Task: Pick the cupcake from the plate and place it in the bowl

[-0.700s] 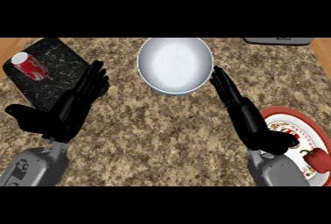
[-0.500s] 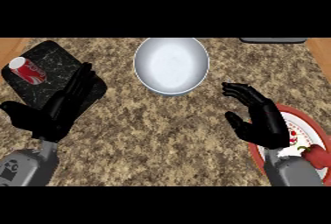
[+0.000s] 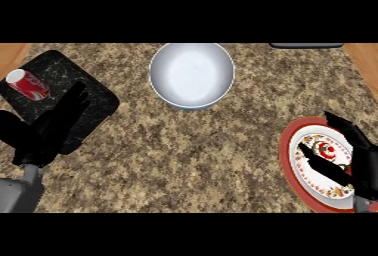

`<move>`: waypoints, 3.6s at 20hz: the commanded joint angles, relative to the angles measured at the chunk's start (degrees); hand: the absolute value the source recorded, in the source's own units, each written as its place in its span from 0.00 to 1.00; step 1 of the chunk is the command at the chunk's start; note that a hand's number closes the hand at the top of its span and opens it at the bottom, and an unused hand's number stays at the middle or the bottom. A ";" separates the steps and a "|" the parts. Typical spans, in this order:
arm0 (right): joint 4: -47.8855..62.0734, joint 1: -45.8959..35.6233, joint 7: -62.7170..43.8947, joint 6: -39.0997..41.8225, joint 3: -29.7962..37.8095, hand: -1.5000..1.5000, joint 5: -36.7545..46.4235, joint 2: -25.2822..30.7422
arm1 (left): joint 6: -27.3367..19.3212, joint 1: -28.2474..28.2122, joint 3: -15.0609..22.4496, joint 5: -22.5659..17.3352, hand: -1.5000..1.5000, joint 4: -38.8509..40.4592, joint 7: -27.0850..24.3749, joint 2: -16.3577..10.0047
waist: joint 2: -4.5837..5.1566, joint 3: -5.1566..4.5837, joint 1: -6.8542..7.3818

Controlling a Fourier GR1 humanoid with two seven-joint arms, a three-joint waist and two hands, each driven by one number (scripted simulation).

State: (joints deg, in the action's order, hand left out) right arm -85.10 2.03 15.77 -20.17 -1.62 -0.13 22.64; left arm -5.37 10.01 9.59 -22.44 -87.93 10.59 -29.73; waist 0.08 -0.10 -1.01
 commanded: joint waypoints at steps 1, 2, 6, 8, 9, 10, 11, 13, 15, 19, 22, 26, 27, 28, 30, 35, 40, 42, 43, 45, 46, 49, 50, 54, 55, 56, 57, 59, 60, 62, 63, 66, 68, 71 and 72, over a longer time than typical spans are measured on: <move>-5.61 6.51 7.24 -4.36 0.60 0.00 3.88 -0.90 | 3.15 2.31 -1.21 -0.20 0.50 5.73 -0.39 0.42 | -0.12 0.07 -0.28; -9.43 8.07 3.15 -5.62 -0.96 0.00 6.66 -0.47 | 0.74 0.20 0.02 1.54 0.50 1.99 1.22 1.59 | -0.22 0.07 0.28; -15.98 6.70 -13.66 -6.52 0.04 0.00 14.10 7.09 | 2.16 5.05 -1.50 0.85 0.50 4.42 3.60 0.73 | -0.12 -0.04 -0.01; -20.53 8.91 -23.64 -6.41 -2.03 0.00 19.41 9.27 | 1.55 1.01 0.18 2.15 0.50 2.67 1.17 2.10 | -0.21 -0.17 0.36; -20.01 7.08 -27.11 -5.17 -1.06 0.00 20.91 11.13 | 2.65 3.53 -1.91 1.53 0.50 5.38 0.23 1.24 | -0.01 -0.17 0.34; -23.30 10.44 -29.81 -2.74 -1.41 0.00 21.26 12.80 | 2.64 2.19 -1.53 1.82 0.50 5.16 -0.38 1.66 | -0.16 -0.17 -0.01; -23.76 8.77 -34.44 0.95 -1.56 0.00 21.38 15.29 | 3.51 1.80 -2.14 0.65 0.50 4.32 0.16 1.09 | -0.14 -0.22 0.63; -27.10 7.22 -43.39 5.87 -1.54 0.00 21.90 18.44 | 4.14 0.88 -2.26 0.68 0.50 3.17 -0.17 0.47 | -0.22 -0.27 1.22; -25.20 2.80 -49.10 11.29 -3.73 0.00 22.06 19.94 | 3.64 4.59 -1.18 1.94 0.50 5.02 0.67 1.76 | 0.24 -0.17 1.44; -28.54 -5.42 -62.94 20.95 -6.33 0.00 20.60 22.52 | 3.31 4.44 -1.34 2.48 0.50 5.15 0.62 2.62 | 0.24 -0.11 2.33; -28.40 -9.58 -68.03 24.95 -8.75 0.00 19.47 19.53 | 4.76 1.99 -2.67 2.05 0.50 3.27 1.40 1.88 | -0.02 0.04 1.91; -28.51 -15.95 -77.26 33.31 -9.96 0.00 15.74 19.77 | 6.94 1.62 -3.18 2.86 0.50 6.04 -1.72 2.42 | -0.02 0.00 1.51; -26.86 -14.93 -75.85 33.68 -10.64 0.00 16.60 19.43 | 6.17 4.81 -5.03 1.40 0.50 5.01 3.28 1.28 | -0.05 0.05 1.34; -23.63 -17.19 -77.11 34.41 -11.50 0.00 16.46 18.07 | 6.22 3.27 -5.12 1.99 0.50 5.53 0.76 2.00 | 0.03 0.04 1.71; -23.91 -20.48 -81.13 37.75 -11.06 0.00 15.21 17.97 | 4.40 4.75 -2.75 4.26 0.50 5.07 2.15 4.65 | -0.03 0.05 1.45; -22.52 -19.48 -81.77 38.72 -11.49 0.00 15.36 17.16 | 5.80 2.87 -3.52 5.10 0.50 5.58 0.56 5.39 | -0.09 0.07 1.08; -18.89 -18.61 -79.55 38.79 -12.33 0.00 17.83 16.11 | 6.74 4.17 -6.08 3.73 0.50 2.78 5.55 3.71 | -0.12 0.10 1.12; -19.80 -18.69 -81.63 39.81 -12.76 0.00 17.73 16.18 | 5.07 4.38 -3.99 6.56 0.50 3.91 4.10 6.16 | -0.12 0.08 0.82; -19.76 -19.83 -82.63 40.70 -12.76 0.00 17.39 15.40 | 8.67 1.48 -5.77 5.68 0.50 6.09 -0.24 4.91 | -0.09 0.05 1.06; -14.64 -18.67 -78.06 39.48 -12.20 0.00 18.77 15.61 | 8.18 -0.01 -4.86 7.09 0.50 6.80 -3.24 6.81 | 0.02 0.06 1.17; -16.55 -21.39 -82.73 41.37 -12.27 0.00 18.58 14.94 | 5.47 1.61 -4.27 7.37 0.50 0.39 4.65 6.06 | -0.16 0.09 1.39; -13.89 -19.43 -79.13 40.32 -12.58 0.00 20.40 14.35 | 6.66 3.83 -5.77 7.16 0.50 4.47 3.72 6.73 | -0.03 0.09 1.11; -16.13 -19.33 -81.74 40.36 -13.01 0.00 20.85 12.98 | 8.54 -1.67 -6.91 6.55 0.50 1.07 1.33 5.17 | -0.15 0.08 1.41; -8.97 -20.09 -75.07 38.85 -11.80 0.00 23.88 11.11 | 9.59 0.66 -7.86 7.82 0.50 5.92 -0.38 6.69 | 0.03 0.09 1.30; -10.36 -21.26 -75.88 43.87 -7.59 0.00 19.84 14.21 | 9.81 3.42 -9.62 6.09 0.50 5.13 2.54 6.15 | -0.05 0.08 1.07; -10.17 -20.70 -77.02 41.41 -10.54 0.00 23.68 11.16 | 7.52 -1.30 -6.56 8.22 0.50 -1.55 4.22 8.09 | -0.13 0.10 1.41; -10.02 -18.24 -73.55 41.40 -8.24 0.00 23.57 12.54 | 6.89 2.55 -6.98 9.34 0.50 2.23 4.02 9.09 | -0.09 0.10 0.97; -10.17 -16.67 -73.00 43.19 -7.30 0.00 22.65 12.78 | 10.52 2.07 -9.28 8.34 0.50 5.73 1.61 7.14 | -0.08 0.09 0.94; -4.50 -19.43 -71.13 40.70 -8.60 0.00 25.67 10.07 | 9.22 3.14 -8.56 8.44 0.50 1.71 5.90 7.44 | -0.05 0.11 1.33; -8.36 -19.58 -73.87 46.01 -5.21 0.00 22.45 11.70 | 8.19 1.43 -7.92 10.06 0.50 1.41 4.82 9.62 | -0.12 0.10 1.14; -8.58 -15.46 -72.13 42.38 -7.81 0.00 25.69 9.75 | 10.51 0.52 -8.99 9.70 0.50 2.00 2.59 8.29 | -0.11 0.10 1.08; -7.41 -17.30 -72.94 43.33 -7.92 0.00 27.45 6.34 | 12.72 3.02 -11.70 8.27 0.50 3.93 5.18 7.39 | -0.11 0.09 1.09; -2.32 -20.38 -71.17 44.19 -7.07 0.00 28.47 5.94 | 12.18 0.99 -11.78 9.85 0.50 4.01 1.61 8.73 | -0.07 0.09 1.23; 0.30 -19.84 -67.47 44.70 -3.07 0.00 28.77 7.15 | 11.57 0.23 -11.04 11.84 0.50 4.22 1.14 10.85 | -0.07 0.09 1.09; -3.68 -15.07 -68.14 43.46 -4.73 0.00 30.57 6.72 | 12.74 2.07 -10.87 11.24 0.50 4.51 3.78 10.28 | -0.11 0.10 0.85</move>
State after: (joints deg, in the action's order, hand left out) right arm -87.28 -15.80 -51.30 22.24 -7.14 28.49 30.19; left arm 6.48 11.33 -1.19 -12.41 -84.73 13.89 -20.34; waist 0.00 0.00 0.11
